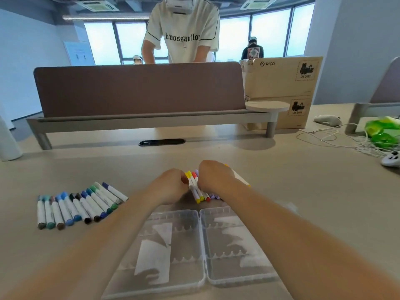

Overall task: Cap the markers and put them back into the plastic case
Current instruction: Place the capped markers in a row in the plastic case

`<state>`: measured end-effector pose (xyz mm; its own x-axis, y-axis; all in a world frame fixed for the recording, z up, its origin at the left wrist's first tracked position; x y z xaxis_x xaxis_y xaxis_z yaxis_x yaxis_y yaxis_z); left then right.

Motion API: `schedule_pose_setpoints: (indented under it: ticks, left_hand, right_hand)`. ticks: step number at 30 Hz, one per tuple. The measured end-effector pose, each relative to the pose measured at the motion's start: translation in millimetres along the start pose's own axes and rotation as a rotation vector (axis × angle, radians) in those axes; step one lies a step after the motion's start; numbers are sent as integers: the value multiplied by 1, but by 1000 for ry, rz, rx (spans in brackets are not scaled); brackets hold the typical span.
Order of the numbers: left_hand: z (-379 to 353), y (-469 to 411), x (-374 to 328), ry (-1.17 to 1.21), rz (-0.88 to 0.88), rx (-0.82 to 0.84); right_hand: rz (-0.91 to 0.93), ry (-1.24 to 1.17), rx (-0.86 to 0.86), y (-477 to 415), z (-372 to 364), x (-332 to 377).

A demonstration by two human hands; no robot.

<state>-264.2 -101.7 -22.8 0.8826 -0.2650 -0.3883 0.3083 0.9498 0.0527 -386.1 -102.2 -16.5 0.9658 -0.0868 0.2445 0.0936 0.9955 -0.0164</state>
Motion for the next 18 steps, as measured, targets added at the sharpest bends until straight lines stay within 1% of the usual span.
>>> schedule_pose_setpoints:
  ticks: [5,11,18]
  left_hand:
    - [-6,-7,8,142,-3,2]
    - [-7,-9,13,223,15,-15]
    - [-8,-6,12,212,7,-4]
  right_hand:
    - [-11,44,-23,-7,-2,10]
    - [-42,129,36,-8,-3,17]
    - [-110,29,115,-8,-2,10]
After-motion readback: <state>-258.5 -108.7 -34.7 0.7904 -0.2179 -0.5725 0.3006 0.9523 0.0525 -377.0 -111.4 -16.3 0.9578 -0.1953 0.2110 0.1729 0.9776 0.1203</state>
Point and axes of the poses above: each hand's wrist, its own y-axis away from the middle knuckle, its own z-axis out of the back of the hand, x = y × z, the point moved 6 cm from there along -y, towards the middle knuckle, and after that the axes turned 5 degrees about -y, right-handed, at the moved point
